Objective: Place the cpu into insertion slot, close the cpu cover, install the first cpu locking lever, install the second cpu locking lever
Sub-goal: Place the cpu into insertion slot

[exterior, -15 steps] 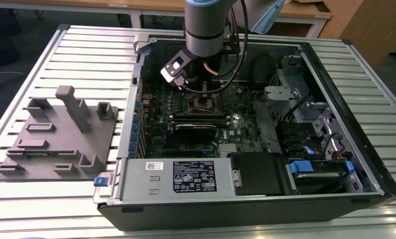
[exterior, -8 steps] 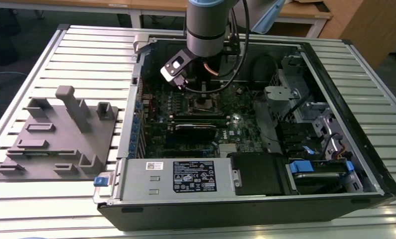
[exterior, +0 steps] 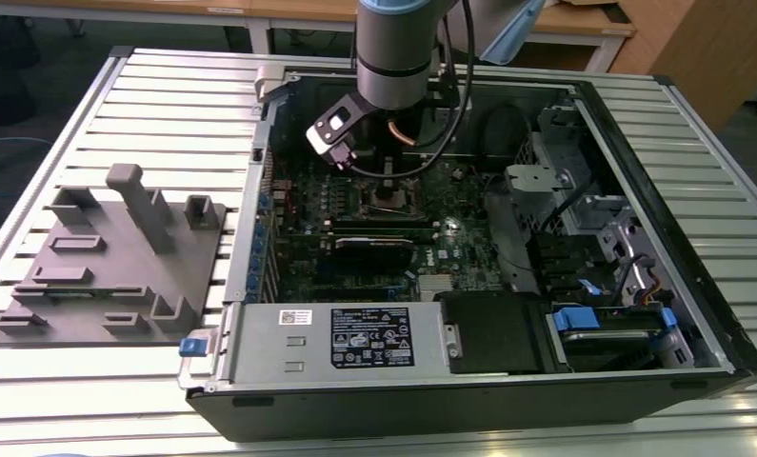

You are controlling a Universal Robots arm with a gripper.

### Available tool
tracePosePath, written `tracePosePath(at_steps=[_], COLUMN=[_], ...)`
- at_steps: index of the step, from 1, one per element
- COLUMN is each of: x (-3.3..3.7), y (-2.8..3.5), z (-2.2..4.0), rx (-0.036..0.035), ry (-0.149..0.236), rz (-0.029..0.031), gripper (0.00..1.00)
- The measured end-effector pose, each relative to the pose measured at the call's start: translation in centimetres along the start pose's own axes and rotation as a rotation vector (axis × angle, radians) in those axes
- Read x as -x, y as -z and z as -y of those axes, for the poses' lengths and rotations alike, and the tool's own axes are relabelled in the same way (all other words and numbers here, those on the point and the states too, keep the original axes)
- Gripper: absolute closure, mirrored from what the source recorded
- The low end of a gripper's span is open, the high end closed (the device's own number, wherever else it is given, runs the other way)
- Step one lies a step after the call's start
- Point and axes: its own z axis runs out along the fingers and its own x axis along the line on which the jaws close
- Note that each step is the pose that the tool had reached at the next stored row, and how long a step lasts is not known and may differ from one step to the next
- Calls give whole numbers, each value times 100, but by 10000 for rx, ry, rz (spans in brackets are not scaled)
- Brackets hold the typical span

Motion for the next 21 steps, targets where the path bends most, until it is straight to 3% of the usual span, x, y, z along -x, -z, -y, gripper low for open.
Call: tracePosePath(at_steps=[11, 21], x=[-3, 7], y=[-11, -69], z=[-45, -39], rx=[1, -13], ry=[-6, -6], rz=[1, 28], gripper=[89, 89])
